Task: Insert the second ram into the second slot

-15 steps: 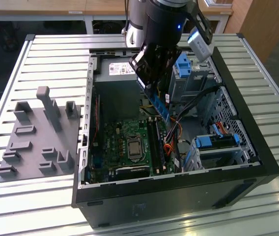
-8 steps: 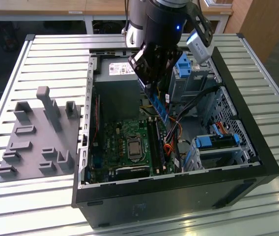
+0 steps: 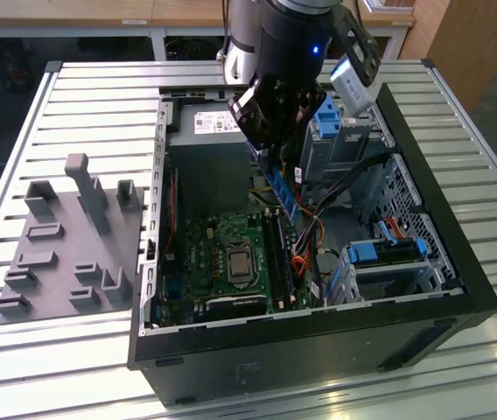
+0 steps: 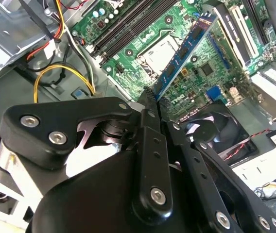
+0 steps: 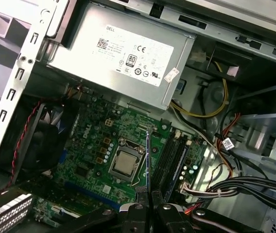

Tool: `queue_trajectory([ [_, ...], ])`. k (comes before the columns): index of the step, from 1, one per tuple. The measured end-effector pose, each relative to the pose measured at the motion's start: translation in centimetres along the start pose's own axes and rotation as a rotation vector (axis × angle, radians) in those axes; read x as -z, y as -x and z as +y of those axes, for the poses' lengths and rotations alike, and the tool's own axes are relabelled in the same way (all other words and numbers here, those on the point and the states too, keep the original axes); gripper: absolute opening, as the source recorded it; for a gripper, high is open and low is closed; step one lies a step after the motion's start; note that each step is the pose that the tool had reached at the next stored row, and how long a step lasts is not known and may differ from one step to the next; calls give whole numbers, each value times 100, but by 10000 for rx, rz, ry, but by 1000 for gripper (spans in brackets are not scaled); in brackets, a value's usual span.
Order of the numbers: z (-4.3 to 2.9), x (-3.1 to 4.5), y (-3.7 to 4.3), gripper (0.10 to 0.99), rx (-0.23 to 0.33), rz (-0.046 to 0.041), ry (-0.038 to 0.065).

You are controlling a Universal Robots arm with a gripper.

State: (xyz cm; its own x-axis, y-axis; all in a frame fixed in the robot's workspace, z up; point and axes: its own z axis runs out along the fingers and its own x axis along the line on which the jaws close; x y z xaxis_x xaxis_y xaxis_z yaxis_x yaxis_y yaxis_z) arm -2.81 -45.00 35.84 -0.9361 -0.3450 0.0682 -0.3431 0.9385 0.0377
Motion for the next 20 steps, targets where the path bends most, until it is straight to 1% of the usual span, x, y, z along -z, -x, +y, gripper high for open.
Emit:
queue_trajectory([
  [8, 0, -2, 1, 137, -515, -19, 36],
  [15, 0, -5, 1, 137, -1095, -41, 75],
  [20, -1, -7, 1, 137, -1192, -45, 81],
])
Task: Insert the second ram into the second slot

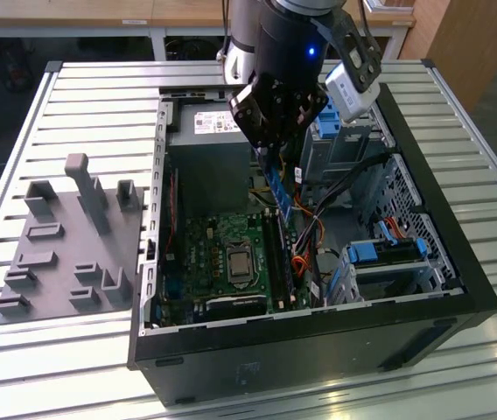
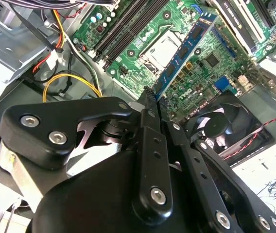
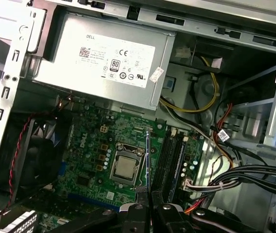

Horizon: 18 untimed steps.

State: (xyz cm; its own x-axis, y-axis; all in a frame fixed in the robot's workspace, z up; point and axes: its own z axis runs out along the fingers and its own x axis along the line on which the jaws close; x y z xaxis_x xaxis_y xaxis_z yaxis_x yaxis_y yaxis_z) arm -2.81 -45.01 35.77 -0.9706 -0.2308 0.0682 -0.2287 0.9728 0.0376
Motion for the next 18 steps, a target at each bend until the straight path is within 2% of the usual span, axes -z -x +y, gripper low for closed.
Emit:
queue_trajectory([
  [9, -1, -19, 1, 137, -25, 6, 1],
  [15, 0, -24, 2, 137, -694, -21, 50],
  [18, -1, -25, 2, 137, -855, -26, 60],
])
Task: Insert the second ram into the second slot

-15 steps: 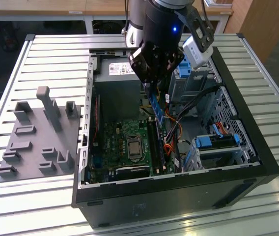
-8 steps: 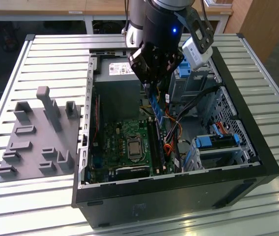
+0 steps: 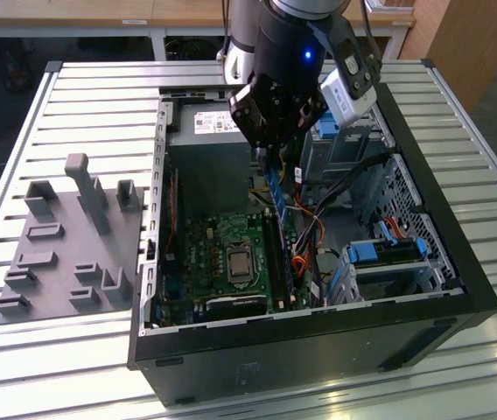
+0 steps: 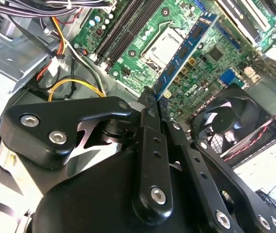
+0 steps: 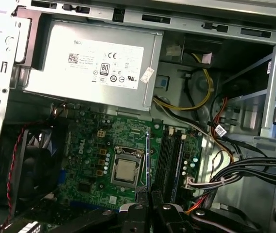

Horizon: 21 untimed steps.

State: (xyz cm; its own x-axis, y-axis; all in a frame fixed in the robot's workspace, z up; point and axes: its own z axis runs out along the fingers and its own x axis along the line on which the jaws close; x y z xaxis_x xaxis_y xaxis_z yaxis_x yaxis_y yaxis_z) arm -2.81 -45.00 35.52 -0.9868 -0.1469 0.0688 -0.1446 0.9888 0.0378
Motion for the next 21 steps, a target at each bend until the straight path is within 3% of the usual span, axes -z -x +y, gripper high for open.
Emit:
queue_trajectory([
  [21, -1, -11, 1, 137, -836, -31, 57],
])
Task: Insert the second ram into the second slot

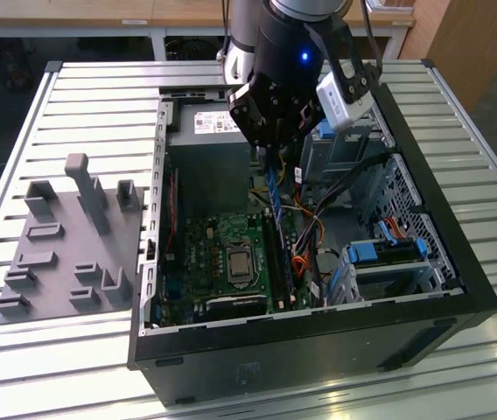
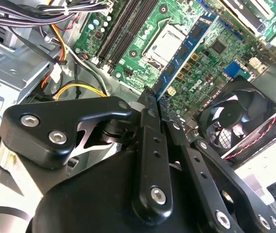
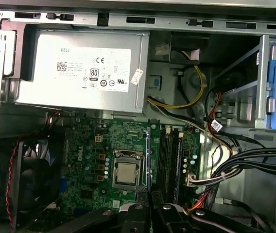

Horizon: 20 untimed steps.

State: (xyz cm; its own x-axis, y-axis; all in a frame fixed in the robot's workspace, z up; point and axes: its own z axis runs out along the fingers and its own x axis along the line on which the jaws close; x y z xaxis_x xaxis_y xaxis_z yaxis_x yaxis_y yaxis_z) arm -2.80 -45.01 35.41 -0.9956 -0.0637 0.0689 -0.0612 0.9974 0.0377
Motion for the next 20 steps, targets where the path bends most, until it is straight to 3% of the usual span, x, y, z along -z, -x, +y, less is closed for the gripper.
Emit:
queue_trajectory([
  [6, -1, -18, 8, 137, -343, -13, 13],
  [10, -4, -97, 14, 137, -350, -37, 9],
  [20, -5, -137, 17, 137, -350, -38, 10],
])
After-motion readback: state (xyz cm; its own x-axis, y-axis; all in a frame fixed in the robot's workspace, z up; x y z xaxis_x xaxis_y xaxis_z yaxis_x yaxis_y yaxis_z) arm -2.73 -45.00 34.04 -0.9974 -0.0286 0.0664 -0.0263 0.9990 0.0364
